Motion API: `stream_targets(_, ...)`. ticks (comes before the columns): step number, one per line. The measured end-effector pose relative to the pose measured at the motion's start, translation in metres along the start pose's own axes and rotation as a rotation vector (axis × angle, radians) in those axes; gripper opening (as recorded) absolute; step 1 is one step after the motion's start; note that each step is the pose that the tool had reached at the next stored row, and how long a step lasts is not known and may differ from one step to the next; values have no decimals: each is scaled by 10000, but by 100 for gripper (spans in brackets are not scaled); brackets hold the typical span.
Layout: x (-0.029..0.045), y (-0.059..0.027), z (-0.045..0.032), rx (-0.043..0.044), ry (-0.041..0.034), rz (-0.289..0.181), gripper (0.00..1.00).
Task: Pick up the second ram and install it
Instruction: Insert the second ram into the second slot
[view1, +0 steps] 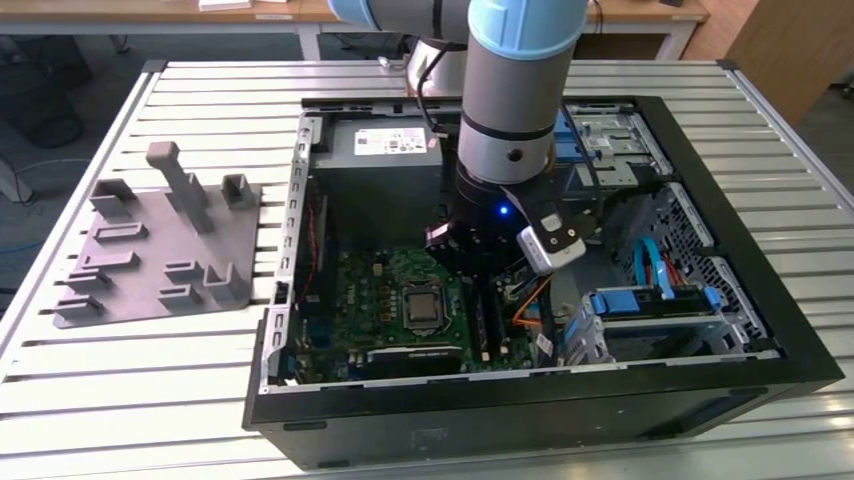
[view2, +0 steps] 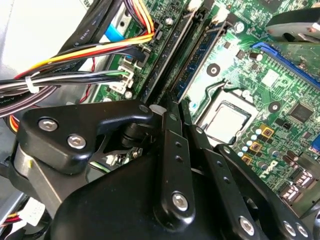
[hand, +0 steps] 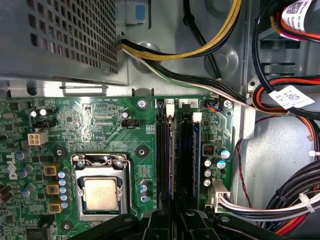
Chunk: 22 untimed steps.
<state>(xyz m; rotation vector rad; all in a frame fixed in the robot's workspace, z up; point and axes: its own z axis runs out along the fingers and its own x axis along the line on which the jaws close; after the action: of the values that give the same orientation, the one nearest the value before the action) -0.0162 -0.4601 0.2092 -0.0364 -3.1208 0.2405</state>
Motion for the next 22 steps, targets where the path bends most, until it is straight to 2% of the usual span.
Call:
stream_targets(10, 0, -5, -35, 15, -5, 1, 14)
stream_targets(12, 1, -4, -35, 95, -5, 3, 14)
stream_targets(15, 0, -5, -35, 317, -10, 5, 14)
stream_targets(17, 0, -2, -35, 352, -10, 3, 14)
stream_targets(22, 0, 4, -33, 352, -10, 5, 14)
